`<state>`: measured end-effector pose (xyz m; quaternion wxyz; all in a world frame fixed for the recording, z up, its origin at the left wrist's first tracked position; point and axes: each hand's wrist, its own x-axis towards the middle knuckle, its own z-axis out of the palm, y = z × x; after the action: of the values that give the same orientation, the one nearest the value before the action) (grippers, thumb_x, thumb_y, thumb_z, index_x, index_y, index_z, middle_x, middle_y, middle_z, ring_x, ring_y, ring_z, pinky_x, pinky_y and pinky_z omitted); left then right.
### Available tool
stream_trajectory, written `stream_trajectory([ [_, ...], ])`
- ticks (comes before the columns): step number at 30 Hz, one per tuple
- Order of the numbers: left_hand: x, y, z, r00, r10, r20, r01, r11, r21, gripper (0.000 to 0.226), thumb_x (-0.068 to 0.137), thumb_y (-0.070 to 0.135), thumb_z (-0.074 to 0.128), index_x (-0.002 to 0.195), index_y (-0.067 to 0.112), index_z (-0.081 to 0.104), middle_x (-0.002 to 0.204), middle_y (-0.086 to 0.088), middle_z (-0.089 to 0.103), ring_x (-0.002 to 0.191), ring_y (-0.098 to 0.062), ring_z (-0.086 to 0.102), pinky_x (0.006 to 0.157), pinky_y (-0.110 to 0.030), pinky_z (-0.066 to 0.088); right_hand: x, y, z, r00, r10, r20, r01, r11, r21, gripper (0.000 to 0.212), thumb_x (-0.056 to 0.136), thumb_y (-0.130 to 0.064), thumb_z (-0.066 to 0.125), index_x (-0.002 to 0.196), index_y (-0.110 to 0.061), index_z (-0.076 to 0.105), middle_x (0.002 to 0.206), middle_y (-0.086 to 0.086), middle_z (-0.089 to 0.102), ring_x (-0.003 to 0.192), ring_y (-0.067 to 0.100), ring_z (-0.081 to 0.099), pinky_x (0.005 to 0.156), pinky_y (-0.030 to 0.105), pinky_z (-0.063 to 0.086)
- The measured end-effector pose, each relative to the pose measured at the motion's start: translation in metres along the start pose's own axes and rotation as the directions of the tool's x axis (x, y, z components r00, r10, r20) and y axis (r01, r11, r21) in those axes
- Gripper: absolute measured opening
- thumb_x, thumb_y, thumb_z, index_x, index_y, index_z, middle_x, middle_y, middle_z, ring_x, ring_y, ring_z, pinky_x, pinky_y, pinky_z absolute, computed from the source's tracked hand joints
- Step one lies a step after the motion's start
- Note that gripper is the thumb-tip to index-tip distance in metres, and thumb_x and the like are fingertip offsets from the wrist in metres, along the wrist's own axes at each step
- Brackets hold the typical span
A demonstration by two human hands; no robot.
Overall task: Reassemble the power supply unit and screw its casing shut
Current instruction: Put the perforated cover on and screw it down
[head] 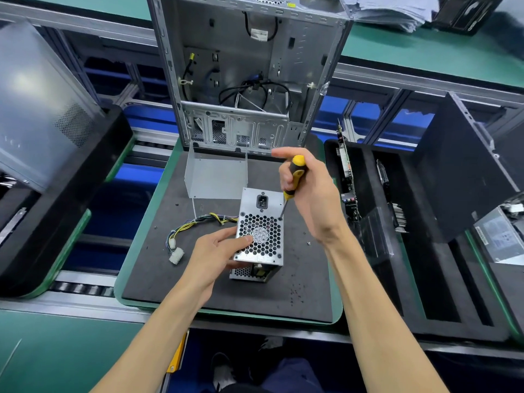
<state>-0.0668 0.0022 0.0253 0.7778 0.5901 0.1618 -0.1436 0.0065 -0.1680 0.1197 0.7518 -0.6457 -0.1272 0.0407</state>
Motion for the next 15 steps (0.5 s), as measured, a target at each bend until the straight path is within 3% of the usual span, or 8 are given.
stream_trajectory([
  [5, 0.000, 0.001, 0.001, 1.000, -0.004, -0.008, 0.003, 1.000, -0.003, 0.023, 0.086, 0.017, 0.077, 0.109, 0.018, 0.076, 0.102, -0.002, 0.079, 0.093, -0.016, 0.076, 0.066, -0.019, 0.057, 0.001, 0.001, 0.003, 1.000, 0.015, -0.017, -0.016, 0.999, -0.038, 0.027, 0.099, -0.030, 0.035, 0.093, -0.023, 0.060, 0.073, -0.013, 0.049, 0.068, 0.009, 0.039, 0.066, 0.023, 0.034],
  [9, -0.001, 0.002, 0.001, 1.000, -0.016, -0.009, 0.016, 1.000, 0.002, 0.026, 0.086, 0.018, 0.078, 0.111, 0.019, 0.075, 0.103, -0.002, 0.079, 0.095, -0.019, 0.076, 0.069, -0.021, 0.058, -0.005, 0.008, 0.006, 0.990, -0.066, -0.129, 0.045, 0.987, -0.157, 0.026, 0.099, -0.041, 0.039, 0.099, -0.028, 0.061, 0.079, -0.015, 0.055, 0.074, 0.008, 0.048, 0.067, 0.022, 0.039],
  [15, -0.002, 0.001, 0.002, 1.000, -0.016, -0.020, 0.016, 1.000, 0.004, 0.028, 0.086, 0.020, 0.079, 0.113, 0.018, 0.074, 0.104, -0.003, 0.079, 0.097, -0.020, 0.076, 0.071, -0.023, 0.059, -0.012, 0.012, 0.018, 0.948, -0.181, -0.263, 0.118, 0.964, -0.237, 0.022, 0.107, -0.025, 0.041, 0.105, -0.017, 0.061, 0.088, -0.009, 0.058, 0.081, 0.006, 0.054, 0.073, 0.019, 0.043],
])
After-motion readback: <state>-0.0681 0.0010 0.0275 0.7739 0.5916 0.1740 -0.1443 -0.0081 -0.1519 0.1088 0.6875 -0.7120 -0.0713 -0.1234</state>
